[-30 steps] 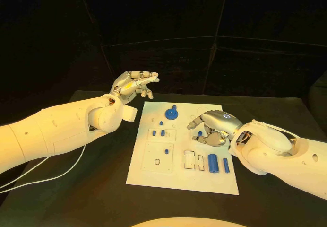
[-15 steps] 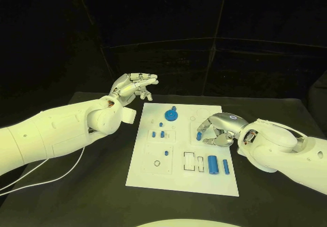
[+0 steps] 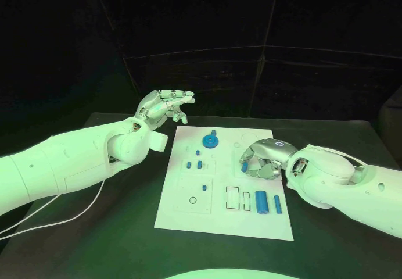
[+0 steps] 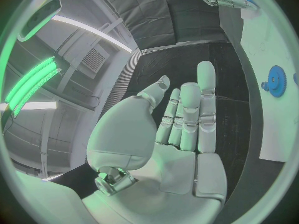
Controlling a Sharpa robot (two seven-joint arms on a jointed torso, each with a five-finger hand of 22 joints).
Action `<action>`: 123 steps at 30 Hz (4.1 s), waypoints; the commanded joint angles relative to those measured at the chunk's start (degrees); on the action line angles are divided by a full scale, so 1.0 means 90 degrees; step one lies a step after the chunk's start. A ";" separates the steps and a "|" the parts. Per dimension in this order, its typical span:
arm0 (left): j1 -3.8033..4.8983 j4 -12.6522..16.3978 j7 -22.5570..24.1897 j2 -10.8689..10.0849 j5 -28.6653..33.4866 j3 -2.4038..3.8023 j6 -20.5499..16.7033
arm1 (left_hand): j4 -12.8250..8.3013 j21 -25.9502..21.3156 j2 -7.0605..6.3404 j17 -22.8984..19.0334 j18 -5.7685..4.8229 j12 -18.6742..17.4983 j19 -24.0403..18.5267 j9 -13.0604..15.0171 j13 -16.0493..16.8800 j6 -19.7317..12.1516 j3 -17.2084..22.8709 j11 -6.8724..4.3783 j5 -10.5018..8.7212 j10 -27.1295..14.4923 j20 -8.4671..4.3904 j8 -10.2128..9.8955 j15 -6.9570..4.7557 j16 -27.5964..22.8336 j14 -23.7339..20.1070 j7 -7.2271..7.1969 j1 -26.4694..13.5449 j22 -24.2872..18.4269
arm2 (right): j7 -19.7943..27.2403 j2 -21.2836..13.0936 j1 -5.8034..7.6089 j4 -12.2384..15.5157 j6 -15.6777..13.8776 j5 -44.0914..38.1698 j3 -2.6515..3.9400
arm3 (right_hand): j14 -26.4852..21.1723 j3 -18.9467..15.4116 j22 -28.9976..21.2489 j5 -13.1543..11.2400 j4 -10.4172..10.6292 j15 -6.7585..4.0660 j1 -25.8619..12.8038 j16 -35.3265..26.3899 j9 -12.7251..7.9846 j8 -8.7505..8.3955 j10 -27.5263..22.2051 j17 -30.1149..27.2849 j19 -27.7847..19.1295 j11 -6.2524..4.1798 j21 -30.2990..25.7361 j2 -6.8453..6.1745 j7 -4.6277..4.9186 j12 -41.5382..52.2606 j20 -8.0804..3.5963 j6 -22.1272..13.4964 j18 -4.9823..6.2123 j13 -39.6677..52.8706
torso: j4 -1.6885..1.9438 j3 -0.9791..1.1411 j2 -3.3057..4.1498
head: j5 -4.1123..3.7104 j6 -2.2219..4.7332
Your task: Assemble the parts on the task board
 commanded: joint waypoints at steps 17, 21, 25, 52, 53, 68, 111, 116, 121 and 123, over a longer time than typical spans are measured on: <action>0.0011 -0.0010 -0.0022 0.0007 0.0000 0.0003 0.0113 | -0.0013 -0.0037 0.0031 -0.0014 0.0025 0.0047 0.0028 -0.0001 0.0007 -0.0059 -0.0050 0.0003 -0.0009 -0.0054 0.0010 -0.0023 0.0012 0.0030 -0.0047 -0.0002 -0.0002 -0.0013 | -0.0138 0.0083 0.0009 -0.0047 0.0101 -0.0242 0.0004 | 0.0385 0.0672 0.1366 -0.0390 -0.0084 -0.0192 0.0314 0.1174 0.0087 0.0268 0.1462 0.1397 0.0835 -0.0262 0.1095 0.0261 -0.0114 0.0443 -0.0183 0.0738 -0.0242 0.0094 | 0.0001 0.0002 -0.0008 | -0.0017 -0.0044; 0.0011 -0.0011 -0.0030 0.0006 0.0000 0.0003 0.0120 | -0.0017 -0.0040 0.0035 -0.0017 0.0026 0.0052 0.0029 0.0000 0.0008 -0.0060 -0.0054 0.0004 -0.0009 -0.0060 0.0011 -0.0022 0.0013 0.0031 -0.0050 -0.0002 0.0004 -0.0016 | -0.0171 0.0100 0.0008 -0.0044 0.0002 -0.0297 0.0004 | 0.0391 0.0821 0.1489 -0.0595 -0.0121 -0.0223 0.0358 0.1298 0.0099 0.0315 0.1577 0.1528 0.0888 -0.0300 0.1194 0.0349 -0.0156 0.0429 -0.0215 0.0878 -0.0267 0.0127 | -0.0006 -0.0001 -0.0005 | -0.0018 -0.0044; 0.0011 -0.0012 -0.0034 0.0006 0.0000 0.0002 0.0126 | -0.0017 -0.0040 0.0035 -0.0017 0.0026 0.0052 0.0029 0.0000 0.0008 -0.0060 -0.0054 0.0004 -0.0009 -0.0060 0.0011 -0.0022 0.0013 0.0031 -0.0050 -0.0002 0.0004 -0.0016 | -0.0170 0.0104 0.0008 -0.0035 -0.0132 -0.0323 0.0005 | 0.0383 0.0943 0.1527 -0.0656 -0.0137 -0.0218 0.0348 0.1357 0.0089 0.0303 0.1551 0.1578 0.0892 -0.0290 0.1228 0.0379 -0.0149 0.0346 -0.0222 0.0897 -0.0274 0.0124 | -0.0006 -0.0001 -0.0007 | -0.0020 -0.0046; 0.0011 0.0013 -0.0042 -0.0009 0.0000 0.0002 0.0129 | -0.0017 -0.0040 0.0035 -0.0017 0.0026 0.0052 0.0029 0.0000 0.0008 -0.0060 -0.0054 0.0004 -0.0009 -0.0060 0.0011 -0.0022 0.0013 0.0031 -0.0050 -0.0002 0.0004 -0.0016 | 0.0073 -0.0180 0.0138 0.1284 -0.0671 0.0584 0.0052 | 0.0371 0.1162 0.1634 -0.0623 -0.0158 -0.0157 0.0233 0.1541 0.0036 0.0185 0.1426 0.1743 0.0910 -0.0214 0.1317 0.0301 -0.0081 0.0067 -0.0172 0.0799 -0.0290 0.0062 | -0.0006 -0.0003 -0.0005 | 0.0029 -0.0030; 0.0011 0.0013 -0.0043 -0.0005 0.0000 0.0002 0.0130 | -0.0017 -0.0040 0.0035 -0.0017 0.0026 0.0052 0.0029 0.0000 0.0008 -0.0060 -0.0054 0.0004 -0.0009 -0.0060 0.0011 -0.0022 0.0013 0.0031 -0.0050 -0.0002 0.0004 -0.0016 | 0.0091 -0.0093 0.0140 0.1284 -0.0644 0.0608 0.0053 | 0.0370 0.1166 0.1634 -0.0622 -0.0161 -0.0156 0.0232 0.1540 0.0035 0.0182 0.1423 0.1739 0.0909 -0.0212 0.1317 0.0299 -0.0079 0.0061 -0.0171 0.0796 -0.0290 0.0061 | -0.0003 0.0001 -0.0003 | 0.0057 -0.0045; 0.0013 0.0013 -0.0045 0.0041 0.0000 0.0002 0.0146 | -0.0017 -0.0040 0.0035 -0.0017 0.0026 0.0052 0.0029 0.0000 0.0008 -0.0060 -0.0054 0.0004 -0.0009 -0.0060 0.0011 -0.0022 0.0013 0.0031 -0.0050 -0.0002 0.0004 -0.0016 | 0.0473 0.1277 -0.0091 0.0624 -0.0237 0.0385 0.0031 | 0.0359 0.1228 0.1640 -0.0552 -0.0195 -0.0140 0.0235 0.1569 0.0025 0.0151 0.1416 0.1754 0.0898 -0.0192 0.1324 0.0296 -0.0059 -0.0001 -0.0155 0.0772 -0.0288 0.0046 | 0.0000 -0.0007 0.0002 | 0.0181 -0.0171; 0.0016 -0.0016 -0.0059 0.0090 0.0000 0.0003 0.0172 | -0.0017 -0.0040 0.0035 -0.0017 0.0026 0.0052 0.0029 0.0000 0.0008 -0.0060 -0.0054 0.0004 -0.0009 -0.0060 0.0011 -0.0022 0.0013 0.0031 -0.0050 -0.0002 0.0004 -0.0016 | 0.0288 0.1804 -0.0385 -0.0002 0.0580 -0.0255 -0.0068 | 0.0346 0.1232 0.1631 -0.0517 -0.0204 -0.0133 0.0196 0.1569 0.0030 0.0153 0.1455 0.1732 0.0880 -0.0191 0.1318 0.0282 -0.0058 -0.0023 -0.0145 0.0799 -0.0283 0.0047 | -0.0002 -0.0003 -0.0006 | 0.0261 -0.0291; 0.0016 -0.0016 -0.0060 0.0092 0.0000 0.0003 0.0175 | -0.0017 -0.0040 0.0035 -0.0017 0.0026 0.0052 0.0029 0.0000 0.0008 -0.0060 -0.0054 0.0004 -0.0009 -0.0060 0.0011 -0.0022 0.0013 0.0031 -0.0050 -0.0002 0.0004 -0.0016 | 0.0228 0.1836 -0.0394 -0.0013 0.0637 -0.0374 -0.0074 | 0.0346 0.1232 0.1631 -0.0517 -0.0204 -0.0133 0.0196 0.1569 0.0030 0.0153 0.1455 0.1732 0.0880 -0.0191 0.1318 0.0282 -0.0058 -0.0023 -0.0145 0.0799 -0.0283 0.0047 | -0.0002 -0.0003 -0.0004 | 0.0263 -0.0294; 0.0016 -0.0014 -0.0062 0.0089 0.0000 0.0003 0.0174 | -0.0017 -0.0040 0.0035 -0.0017 0.0026 0.0052 0.0029 0.0000 0.0008 -0.0060 -0.0054 0.0004 -0.0009 -0.0060 0.0011 -0.0022 0.0013 0.0031 -0.0050 -0.0002 0.0004 -0.0016 | 0.0208 0.1854 -0.0400 -0.0007 0.0711 -0.0481 -0.0083 | 0.0332 0.1215 0.1611 -0.0519 -0.0209 -0.0133 0.0168 0.1548 0.0030 0.0150 0.1467 0.1694 0.0860 -0.0192 0.1303 0.0251 -0.0060 -0.0036 -0.0143 0.0803 -0.0277 0.0047 | -0.0003 -0.0004 -0.0002 | 0.0262 -0.0298; 0.0016 -0.0014 -0.0063 0.0089 0.0000 0.0003 0.0173 | -0.0017 -0.0040 0.0035 -0.0017 0.0026 0.0052 0.0029 0.0000 0.0008 -0.0060 -0.0054 0.0004 -0.0009 -0.0060 0.0011 -0.0022 0.0013 0.0031 -0.0050 -0.0002 0.0004 -0.0016 | 0.0229 0.1865 -0.0401 -0.0004 0.0723 -0.0500 -0.0087 | 0.0310 0.1186 0.1578 -0.0484 -0.0202 -0.0126 0.0116 0.1514 0.0023 0.0127 0.1451 0.1638 0.0830 -0.0185 0.1278 0.0212 -0.0050 -0.0072 -0.0137 0.0776 -0.0268 0.0038 | -0.0003 -0.0005 -0.0004 | 0.0262 -0.0298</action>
